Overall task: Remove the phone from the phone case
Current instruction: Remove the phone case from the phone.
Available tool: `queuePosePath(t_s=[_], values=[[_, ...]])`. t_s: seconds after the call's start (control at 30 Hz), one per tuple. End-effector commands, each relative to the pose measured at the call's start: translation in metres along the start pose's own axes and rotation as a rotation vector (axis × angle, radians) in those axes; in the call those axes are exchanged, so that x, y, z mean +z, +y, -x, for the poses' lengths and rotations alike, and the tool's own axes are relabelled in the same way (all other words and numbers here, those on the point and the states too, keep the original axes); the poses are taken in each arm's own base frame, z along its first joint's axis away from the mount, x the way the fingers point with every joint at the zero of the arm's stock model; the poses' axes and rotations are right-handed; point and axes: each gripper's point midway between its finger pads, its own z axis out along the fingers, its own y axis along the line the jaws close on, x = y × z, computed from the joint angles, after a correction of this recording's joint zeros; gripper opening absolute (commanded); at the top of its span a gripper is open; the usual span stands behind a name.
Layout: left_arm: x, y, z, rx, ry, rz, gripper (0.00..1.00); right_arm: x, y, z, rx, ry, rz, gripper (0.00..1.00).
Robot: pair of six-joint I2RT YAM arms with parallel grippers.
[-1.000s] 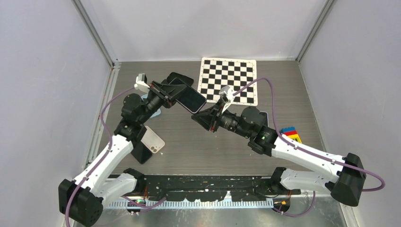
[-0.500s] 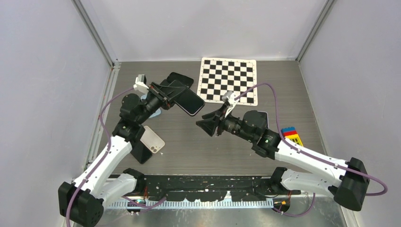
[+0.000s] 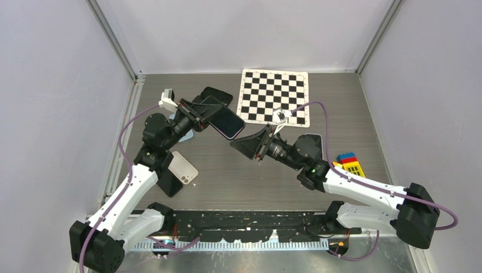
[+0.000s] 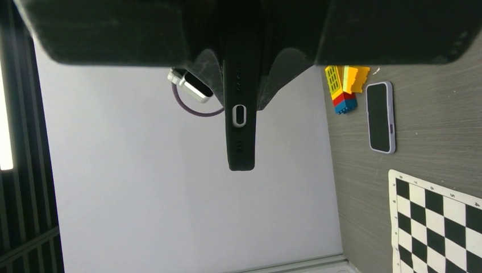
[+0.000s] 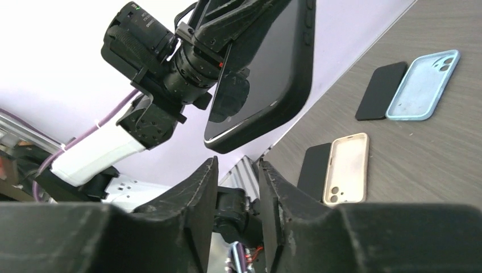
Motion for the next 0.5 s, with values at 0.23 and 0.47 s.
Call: queuePosePath(t_s=[0.23,0.47], values=[[-0.0102,-0.0370,-0.0007,0.012,0.004,-0.128,0.00,0.0105,0.0348,0.0313,0.091,-0.119,0.141,0.44],[-0.0102,-0.0376,-0.0005,0.003,0.002,-0.130,0.00,0.0115,0.0319,0.0312,0.089,-0.115,0.124,0.43]])
